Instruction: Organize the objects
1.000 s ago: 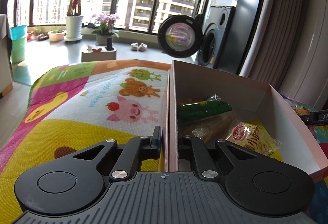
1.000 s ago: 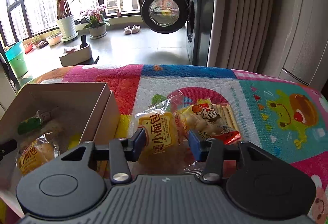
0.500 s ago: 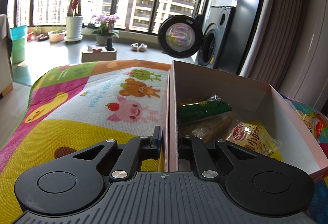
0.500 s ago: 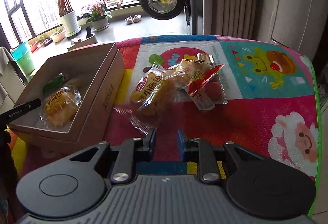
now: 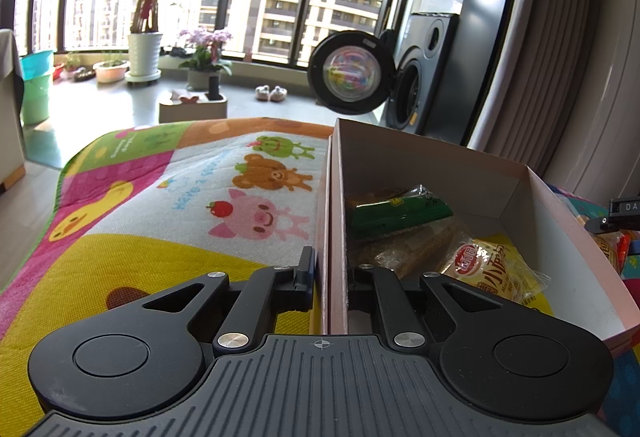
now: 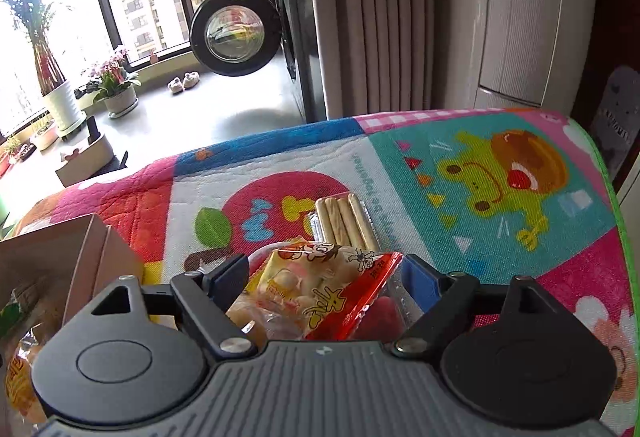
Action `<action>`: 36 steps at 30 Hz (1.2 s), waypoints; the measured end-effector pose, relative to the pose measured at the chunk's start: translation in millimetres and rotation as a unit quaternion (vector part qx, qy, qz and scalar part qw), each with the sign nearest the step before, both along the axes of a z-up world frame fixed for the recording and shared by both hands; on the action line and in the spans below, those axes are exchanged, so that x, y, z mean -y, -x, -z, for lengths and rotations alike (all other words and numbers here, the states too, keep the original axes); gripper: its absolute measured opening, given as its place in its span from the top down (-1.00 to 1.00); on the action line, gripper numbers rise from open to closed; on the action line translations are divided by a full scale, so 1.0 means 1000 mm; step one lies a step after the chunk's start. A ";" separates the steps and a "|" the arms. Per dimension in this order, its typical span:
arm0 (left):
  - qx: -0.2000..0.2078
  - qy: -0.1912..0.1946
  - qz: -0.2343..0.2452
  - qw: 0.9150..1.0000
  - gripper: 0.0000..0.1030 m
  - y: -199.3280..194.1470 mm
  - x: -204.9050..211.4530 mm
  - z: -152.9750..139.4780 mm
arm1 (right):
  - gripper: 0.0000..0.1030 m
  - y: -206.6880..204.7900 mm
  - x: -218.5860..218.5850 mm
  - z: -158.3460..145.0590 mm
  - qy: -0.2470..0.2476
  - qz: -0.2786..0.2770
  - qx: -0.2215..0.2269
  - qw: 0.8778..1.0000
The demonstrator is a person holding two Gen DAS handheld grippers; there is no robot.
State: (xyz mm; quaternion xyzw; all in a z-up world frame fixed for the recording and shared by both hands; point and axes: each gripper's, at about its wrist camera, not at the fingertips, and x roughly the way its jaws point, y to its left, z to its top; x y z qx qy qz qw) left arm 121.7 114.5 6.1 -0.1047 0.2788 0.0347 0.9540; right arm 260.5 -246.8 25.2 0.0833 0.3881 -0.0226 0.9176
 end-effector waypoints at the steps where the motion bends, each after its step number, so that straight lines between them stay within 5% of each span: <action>1: 0.000 0.000 0.000 1.000 0.78 0.000 0.000 0.000 | -0.46 0.002 0.001 0.003 -0.004 -0.008 0.000 1.000; 5: -0.001 0.001 0.000 1.000 0.78 0.000 0.000 0.000 | -0.05 0.032 -0.001 0.002 0.033 -0.031 0.018 0.999; 16: 0.000 0.000 0.000 1.000 0.78 0.001 0.001 0.000 | -0.03 0.140 0.020 0.002 0.000 -0.059 -0.012 0.998; 20: 0.002 -0.001 0.000 1.000 0.79 0.001 0.001 0.000 | -0.74 0.176 0.017 0.005 -0.030 -0.081 -0.018 0.996; 28: 0.002 -0.001 0.000 1.000 0.78 0.001 0.000 -0.001 | -1.00 0.192 0.006 0.015 -0.001 -0.060 -0.017 0.998; 36: 0.000 0.004 0.001 1.000 0.78 0.001 -0.001 -0.001 | -1.00 0.193 -0.013 0.023 0.033 -0.012 0.007 0.999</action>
